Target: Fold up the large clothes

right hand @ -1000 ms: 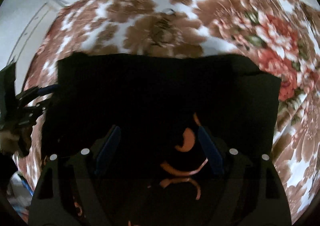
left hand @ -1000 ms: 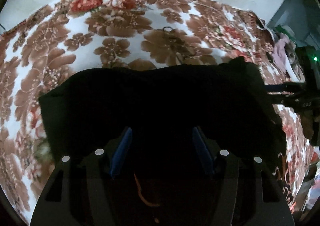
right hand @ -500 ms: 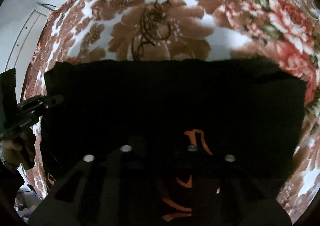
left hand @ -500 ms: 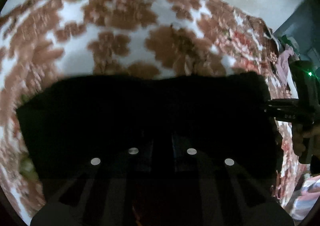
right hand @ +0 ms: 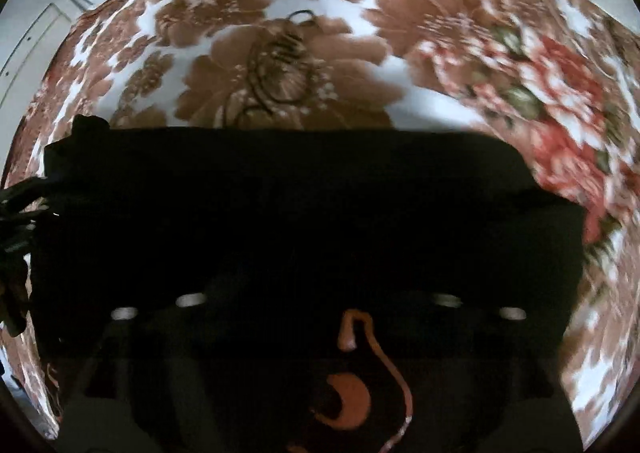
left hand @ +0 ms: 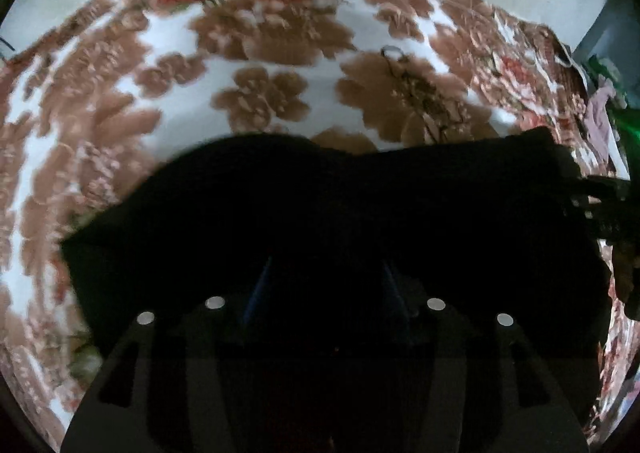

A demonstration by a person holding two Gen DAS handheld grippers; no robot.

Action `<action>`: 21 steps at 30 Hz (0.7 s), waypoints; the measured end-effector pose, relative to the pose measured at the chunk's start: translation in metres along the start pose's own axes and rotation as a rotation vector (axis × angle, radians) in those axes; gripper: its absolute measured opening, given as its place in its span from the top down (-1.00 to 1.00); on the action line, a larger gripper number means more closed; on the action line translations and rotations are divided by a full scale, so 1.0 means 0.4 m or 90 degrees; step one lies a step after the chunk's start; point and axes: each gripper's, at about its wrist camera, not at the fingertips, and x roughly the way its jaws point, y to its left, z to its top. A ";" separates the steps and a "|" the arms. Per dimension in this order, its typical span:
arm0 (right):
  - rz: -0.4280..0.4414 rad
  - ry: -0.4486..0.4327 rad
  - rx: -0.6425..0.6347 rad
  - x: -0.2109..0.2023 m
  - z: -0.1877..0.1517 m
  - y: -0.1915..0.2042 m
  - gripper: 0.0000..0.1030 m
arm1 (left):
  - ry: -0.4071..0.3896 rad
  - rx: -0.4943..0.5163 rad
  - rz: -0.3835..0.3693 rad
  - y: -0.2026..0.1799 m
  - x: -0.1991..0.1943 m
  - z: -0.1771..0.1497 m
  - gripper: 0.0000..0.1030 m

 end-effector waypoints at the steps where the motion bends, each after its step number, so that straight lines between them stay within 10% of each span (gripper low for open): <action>1: 0.005 -0.004 0.006 -0.017 -0.011 -0.004 -0.42 | -0.020 0.003 0.006 0.003 -0.035 0.000 -0.05; 9: -0.004 -0.105 -0.024 -0.212 -0.122 0.115 -0.65 | -0.083 0.022 0.009 -0.101 -0.206 -0.029 -0.16; 21: -0.122 -0.022 -0.089 -0.029 -0.316 0.201 -0.65 | -0.035 0.121 0.135 -0.203 -0.035 -0.258 -0.31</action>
